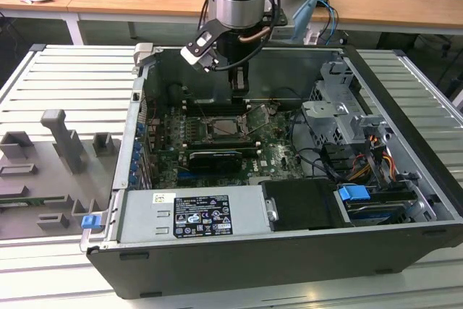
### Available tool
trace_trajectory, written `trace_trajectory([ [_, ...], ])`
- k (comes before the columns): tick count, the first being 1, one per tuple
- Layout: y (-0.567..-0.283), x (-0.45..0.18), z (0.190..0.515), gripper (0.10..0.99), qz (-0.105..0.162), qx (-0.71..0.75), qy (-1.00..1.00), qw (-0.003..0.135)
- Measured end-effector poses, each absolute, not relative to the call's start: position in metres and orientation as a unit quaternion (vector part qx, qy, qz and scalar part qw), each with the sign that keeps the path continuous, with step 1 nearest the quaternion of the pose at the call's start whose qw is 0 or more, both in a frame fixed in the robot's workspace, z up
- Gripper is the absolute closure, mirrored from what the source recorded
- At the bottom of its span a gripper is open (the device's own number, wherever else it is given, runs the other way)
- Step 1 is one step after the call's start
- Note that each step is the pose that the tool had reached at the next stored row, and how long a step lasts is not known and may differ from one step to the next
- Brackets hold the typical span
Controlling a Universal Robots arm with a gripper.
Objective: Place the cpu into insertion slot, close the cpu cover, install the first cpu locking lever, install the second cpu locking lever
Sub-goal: 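Close the cpu cover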
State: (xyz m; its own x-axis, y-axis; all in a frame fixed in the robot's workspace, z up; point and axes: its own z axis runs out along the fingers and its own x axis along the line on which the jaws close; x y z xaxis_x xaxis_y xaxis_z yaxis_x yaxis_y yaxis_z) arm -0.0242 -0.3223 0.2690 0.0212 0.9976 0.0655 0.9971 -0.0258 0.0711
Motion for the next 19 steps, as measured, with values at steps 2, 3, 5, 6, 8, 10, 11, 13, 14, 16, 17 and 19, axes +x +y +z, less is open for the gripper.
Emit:
trace_trajectory([
  [2,-0.322,-0.021,0.269,0.98,0.048,0.715,0.698,0.003],
  [3,-0.322,-0.021,0.269,0.98,0.048,0.715,0.698,0.003],
  [5,-0.322,-0.018,0.269,0.98,0.048,0.715,0.698,0.003],
  [6,-0.322,-0.017,0.269,0.98,0.048,0.715,0.698,0.003],
  [8,-0.322,-0.014,0.269,0.98,0.048,0.715,0.698,0.002],
  [10,-0.322,-0.011,0.269,0.98,0.048,0.715,0.698,0.002],
  [11,-0.322,-0.01,0.269,0.98,0.048,0.715,0.698,0.002],
  [13,-0.322,-0.008,0.269,0.98,0.048,0.715,0.698,0.002],
  [14,-0.322,-0.008,0.269,0.98,0.048,0.715,0.698,0.002],
  [16,-0.322,-0.007,0.269,0.98,0.048,0.715,0.698,0.002],
  [17,-0.322,-0.007,0.269,0.98,0.048,0.715,0.698,0.002],
  [19,-0.322,-0.006,0.269,0.98,0.048,0.715,0.698,0.002],
])
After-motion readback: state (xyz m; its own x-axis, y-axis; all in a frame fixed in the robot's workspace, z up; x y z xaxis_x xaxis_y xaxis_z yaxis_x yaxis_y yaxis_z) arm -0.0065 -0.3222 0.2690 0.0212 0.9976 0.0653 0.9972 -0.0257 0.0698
